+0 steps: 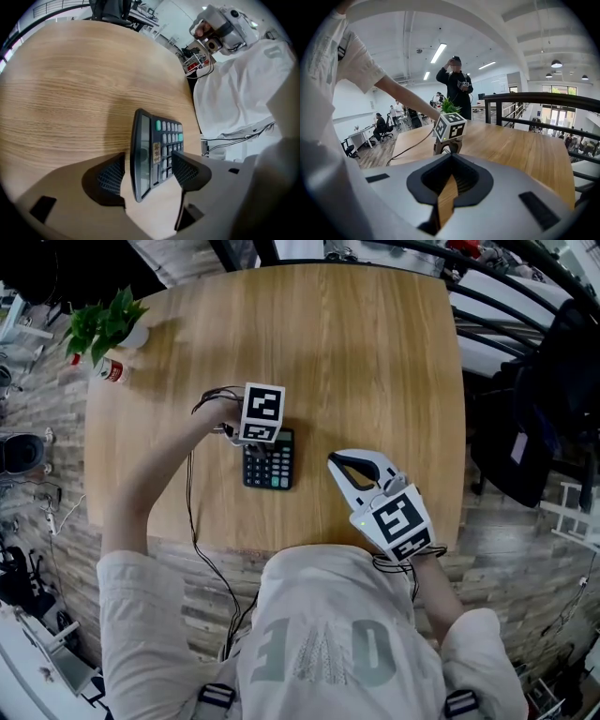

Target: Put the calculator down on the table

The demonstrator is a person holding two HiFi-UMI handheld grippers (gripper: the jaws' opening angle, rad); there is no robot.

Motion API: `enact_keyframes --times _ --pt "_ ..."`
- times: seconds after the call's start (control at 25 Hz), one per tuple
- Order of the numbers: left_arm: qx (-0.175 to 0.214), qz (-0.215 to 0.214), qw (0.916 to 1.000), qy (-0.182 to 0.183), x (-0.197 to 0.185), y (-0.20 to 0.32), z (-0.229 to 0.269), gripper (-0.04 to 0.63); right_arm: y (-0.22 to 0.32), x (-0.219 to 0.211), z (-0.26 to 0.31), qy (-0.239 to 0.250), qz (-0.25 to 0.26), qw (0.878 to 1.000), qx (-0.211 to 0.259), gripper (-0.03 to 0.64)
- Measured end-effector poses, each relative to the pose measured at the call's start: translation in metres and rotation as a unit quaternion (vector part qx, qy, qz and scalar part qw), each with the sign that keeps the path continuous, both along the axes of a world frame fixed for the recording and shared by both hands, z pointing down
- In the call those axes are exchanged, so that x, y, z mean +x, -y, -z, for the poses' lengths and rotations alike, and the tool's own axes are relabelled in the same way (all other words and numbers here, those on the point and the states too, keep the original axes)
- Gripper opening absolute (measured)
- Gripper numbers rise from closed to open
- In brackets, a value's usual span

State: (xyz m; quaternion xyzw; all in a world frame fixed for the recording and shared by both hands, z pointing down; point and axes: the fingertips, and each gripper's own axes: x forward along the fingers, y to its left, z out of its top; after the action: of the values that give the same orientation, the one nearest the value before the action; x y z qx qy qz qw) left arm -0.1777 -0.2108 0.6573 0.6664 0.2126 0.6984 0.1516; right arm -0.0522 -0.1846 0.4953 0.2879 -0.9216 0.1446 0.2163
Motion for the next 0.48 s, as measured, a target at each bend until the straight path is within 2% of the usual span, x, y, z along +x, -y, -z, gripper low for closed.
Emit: enact_keyframes --times 0.16,0.28,0.36,0.48 --pt "0.059 0.019 0.9981 0.006 -0.006 0.014 0.009 0.313 -0.009 0.002 0.004 -0.004 0.004 1.0 0.01 0.02" --pt "0.135 0.063 0.9887 -0.02 -0.004 0.039 0.028 0.313 -0.009 0.002 0.008 -0.019 0.004 1.0 0.024 0.02" --pt "0.196 0.103 0.9741 -0.044 -0.002 0.062 0.047 0.311 -0.001 0.003 0.013 -0.039 -0.005 0.998 0.042 0.02" --pt "0.275 0.174 0.9419 -0.082 -0.004 0.086 0.082 0.311 0.013 0.003 0.024 -0.062 -0.018 0.995 0.071 0.02"
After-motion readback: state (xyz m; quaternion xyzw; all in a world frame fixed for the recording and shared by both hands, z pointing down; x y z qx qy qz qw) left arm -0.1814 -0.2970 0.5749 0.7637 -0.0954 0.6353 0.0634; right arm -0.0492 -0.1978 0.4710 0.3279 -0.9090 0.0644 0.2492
